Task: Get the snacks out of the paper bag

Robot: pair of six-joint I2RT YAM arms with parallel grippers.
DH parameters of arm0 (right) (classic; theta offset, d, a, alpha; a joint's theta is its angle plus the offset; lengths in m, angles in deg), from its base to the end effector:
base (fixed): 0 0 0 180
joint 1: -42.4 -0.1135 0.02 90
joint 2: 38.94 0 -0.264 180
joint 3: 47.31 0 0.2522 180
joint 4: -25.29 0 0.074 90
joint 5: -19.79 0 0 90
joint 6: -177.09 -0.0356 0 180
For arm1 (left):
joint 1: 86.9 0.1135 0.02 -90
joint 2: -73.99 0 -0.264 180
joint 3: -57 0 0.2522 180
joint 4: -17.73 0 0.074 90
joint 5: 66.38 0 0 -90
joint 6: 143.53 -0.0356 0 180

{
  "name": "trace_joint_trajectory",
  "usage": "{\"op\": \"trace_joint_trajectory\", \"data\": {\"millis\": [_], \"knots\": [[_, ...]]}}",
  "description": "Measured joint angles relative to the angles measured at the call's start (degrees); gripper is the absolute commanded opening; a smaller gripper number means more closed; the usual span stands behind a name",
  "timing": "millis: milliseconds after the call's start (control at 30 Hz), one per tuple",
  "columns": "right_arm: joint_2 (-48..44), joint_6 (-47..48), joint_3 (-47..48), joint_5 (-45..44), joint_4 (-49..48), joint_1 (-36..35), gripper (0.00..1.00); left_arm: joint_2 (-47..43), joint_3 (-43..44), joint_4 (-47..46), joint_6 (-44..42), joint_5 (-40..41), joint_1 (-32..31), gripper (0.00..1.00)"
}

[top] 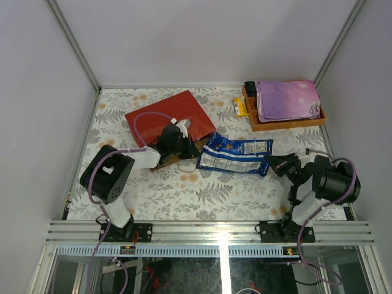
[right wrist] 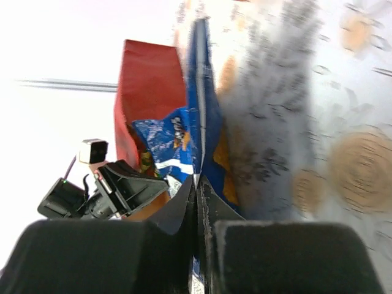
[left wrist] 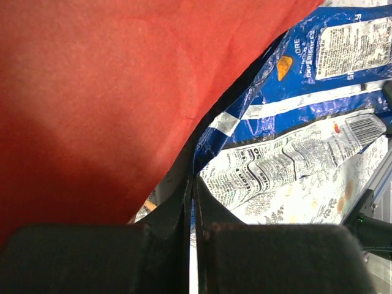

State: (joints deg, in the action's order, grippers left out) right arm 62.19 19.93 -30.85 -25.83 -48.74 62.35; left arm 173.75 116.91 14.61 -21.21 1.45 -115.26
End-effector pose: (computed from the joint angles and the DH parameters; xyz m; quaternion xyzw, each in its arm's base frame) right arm 0.1891 -0.0421 0.1031 0.3163 0.6826 0.5031 0.4253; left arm 0.2964 -0.1753 0.1481 0.0558 0.8797 -0.3706 0.2929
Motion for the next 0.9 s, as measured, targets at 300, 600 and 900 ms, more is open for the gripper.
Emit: {"op": "trace_joint_trajectory", "data": {"millis": [300, 600, 900], "knots": [[-43.0, 16.5, 12.2, -7.9, 50.6, -0.5, 0.00, -6.8, -0.3, 0.7, 1.1, -0.8, 0.5, 0.00], [-38.0, 34.0, 36.9, -22.1, 84.6, -0.4, 0.05, -4.6, 5.9, -0.3, 4.6, -0.5, -5.7, 0.00], [-26.4, 39.4, 44.0, -36.1, 100.5, 1.4, 0.98, 0.3, 12.9, 0.0, 4.7, 1.8, -12.8, 0.00]]}}
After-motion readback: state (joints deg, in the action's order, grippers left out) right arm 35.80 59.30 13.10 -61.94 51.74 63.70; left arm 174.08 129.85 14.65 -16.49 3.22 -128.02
